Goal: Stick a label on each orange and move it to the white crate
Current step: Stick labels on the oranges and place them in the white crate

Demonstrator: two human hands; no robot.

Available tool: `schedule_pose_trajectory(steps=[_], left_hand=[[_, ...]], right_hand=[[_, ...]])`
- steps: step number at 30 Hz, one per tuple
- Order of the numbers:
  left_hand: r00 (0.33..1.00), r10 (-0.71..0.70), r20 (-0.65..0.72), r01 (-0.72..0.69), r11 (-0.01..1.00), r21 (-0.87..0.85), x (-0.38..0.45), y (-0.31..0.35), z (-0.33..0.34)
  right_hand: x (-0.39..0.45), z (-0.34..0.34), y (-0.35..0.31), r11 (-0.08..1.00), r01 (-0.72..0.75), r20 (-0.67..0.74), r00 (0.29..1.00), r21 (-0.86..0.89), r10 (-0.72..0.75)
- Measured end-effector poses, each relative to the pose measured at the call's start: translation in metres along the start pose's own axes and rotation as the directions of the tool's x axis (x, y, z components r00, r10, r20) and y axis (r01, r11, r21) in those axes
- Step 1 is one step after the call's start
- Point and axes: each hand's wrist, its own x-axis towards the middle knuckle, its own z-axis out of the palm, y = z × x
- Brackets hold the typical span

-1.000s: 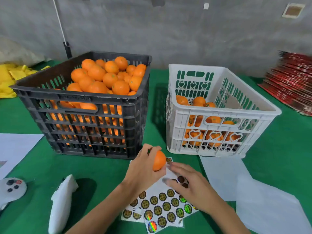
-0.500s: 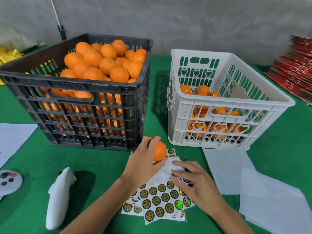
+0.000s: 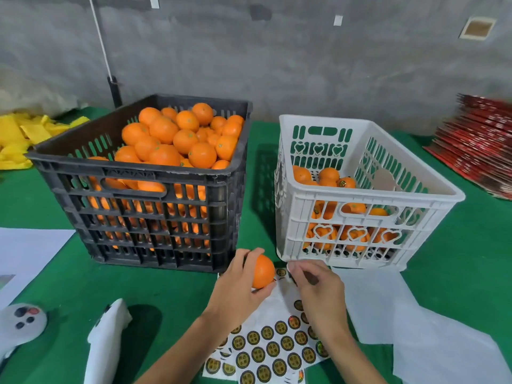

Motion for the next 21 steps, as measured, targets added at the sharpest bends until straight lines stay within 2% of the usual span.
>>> schedule_pose_trajectory(steps=[1, 3, 7, 9, 11, 14, 18, 20, 21], left_hand=[[1.000, 0.008, 0.014, -0.007, 1.000, -0.011, 0.001, 0.002, -0.002], [1.000, 0.012, 0.027, -0.010, 0.999, -0.049, 0.002, 0.007, -0.009], [0.999, 0.011, -0.035, -0.017, 0.984, -0.178, 0.007, 0.021, -0.037], [0.996, 0.062, -0.067, -0.073, 0.981, -0.179, 0.010, 0.032, -0.056], [0.986, 0.114, -0.123, -0.136, 0.973, -0.185, 0.014, 0.044, -0.078], [0.951, 0.211, -0.228, -0.246, 0.959, -0.139, 0.030, 0.068, -0.108], [0.876, 0.318, -0.362, -0.358, 0.932, -0.049, 0.074, 0.116, -0.135], [0.814, 0.394, -0.426, -0.434, 0.901, 0.005, 0.100, 0.142, -0.140], [0.820, 0.409, -0.400, -0.438, 0.899, 0.021, 0.112, 0.153, -0.140]], right_hand=[[0.002, 0.010, -0.009, 0.993, 0.087, -0.061, 0.994, -0.082, -0.092], [0.003, 0.028, -0.026, 0.970, 0.167, -0.066, 0.981, -0.179, -0.181], [-0.003, 0.035, -0.044, 0.944, 0.290, 0.121, 0.954, -0.154, -0.274], [-0.004, 0.027, -0.053, 0.853, 0.425, 0.202, 0.903, -0.303, -0.379], [-0.002, 0.016, -0.067, 0.732, 0.534, 0.209, 0.844, -0.423, -0.494], [0.011, -0.006, -0.097, 0.681, 0.571, 0.090, 0.792, -0.459, -0.604], [0.048, -0.040, -0.136, 0.686, 0.511, -0.154, 0.733, -0.518, -0.663], [0.066, -0.054, -0.149, 0.720, 0.450, -0.232, 0.740, -0.528, -0.632], [0.075, -0.060, -0.152, 0.747, 0.411, -0.247, 0.765, -0.523, -0.594]])
